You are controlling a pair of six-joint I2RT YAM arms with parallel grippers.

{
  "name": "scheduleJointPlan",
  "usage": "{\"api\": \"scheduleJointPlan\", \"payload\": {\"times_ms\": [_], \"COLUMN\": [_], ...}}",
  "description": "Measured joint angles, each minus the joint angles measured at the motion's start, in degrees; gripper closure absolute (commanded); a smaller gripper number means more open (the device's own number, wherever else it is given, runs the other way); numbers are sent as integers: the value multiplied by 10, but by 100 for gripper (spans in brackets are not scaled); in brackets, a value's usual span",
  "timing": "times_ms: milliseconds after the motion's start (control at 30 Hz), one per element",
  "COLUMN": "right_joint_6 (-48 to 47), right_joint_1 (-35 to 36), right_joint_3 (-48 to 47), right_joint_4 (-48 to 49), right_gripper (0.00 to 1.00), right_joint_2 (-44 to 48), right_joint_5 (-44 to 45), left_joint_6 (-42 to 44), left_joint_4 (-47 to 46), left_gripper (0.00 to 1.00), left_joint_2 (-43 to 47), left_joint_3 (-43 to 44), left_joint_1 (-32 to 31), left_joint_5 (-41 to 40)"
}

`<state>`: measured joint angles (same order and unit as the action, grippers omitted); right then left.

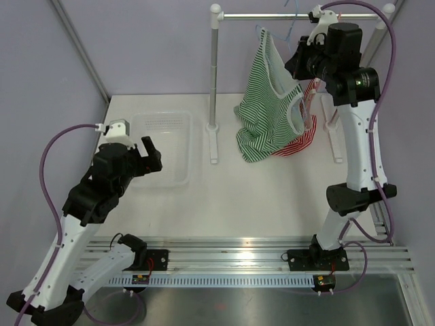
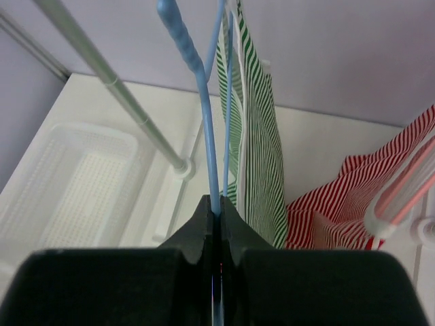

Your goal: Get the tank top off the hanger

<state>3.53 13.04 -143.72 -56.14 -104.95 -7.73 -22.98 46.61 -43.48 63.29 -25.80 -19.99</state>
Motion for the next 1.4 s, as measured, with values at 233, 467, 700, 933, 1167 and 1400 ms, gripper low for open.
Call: {"api": "scheduleJointPlan", "payload": {"times_ms": [233,467,700,933,1167,1400], "right_joint_6": [51,93,110,118,116,98], "right_joint_1": [0,4,5,5,5,5], "right_joint_3": [205,375,455,475,475,514], "right_joint_4": [25,31,31,30,15,10], "right_gripper": [100,100,100,100,100,100], "right_joint_2": [169,327,450,491,505,517], "right_joint_5": [-70,-160,-253,-319,-334,-315], "left_joint_6": [-36,-30,50,130,163,169], "left_joint_4": [-41,-110,-173,-228,-248,-249], "left_gripper": [1,1,1,21,79,100], "left_joint_2": [-47,-153,-269,-330,-363,-365], "left_joint_3": [99,208,253,285,306,305], "left_joint_1": [-41,-147,-234,-301,-303,-303], "left_joint_5": [54,49,43,36,-25,-67]}}
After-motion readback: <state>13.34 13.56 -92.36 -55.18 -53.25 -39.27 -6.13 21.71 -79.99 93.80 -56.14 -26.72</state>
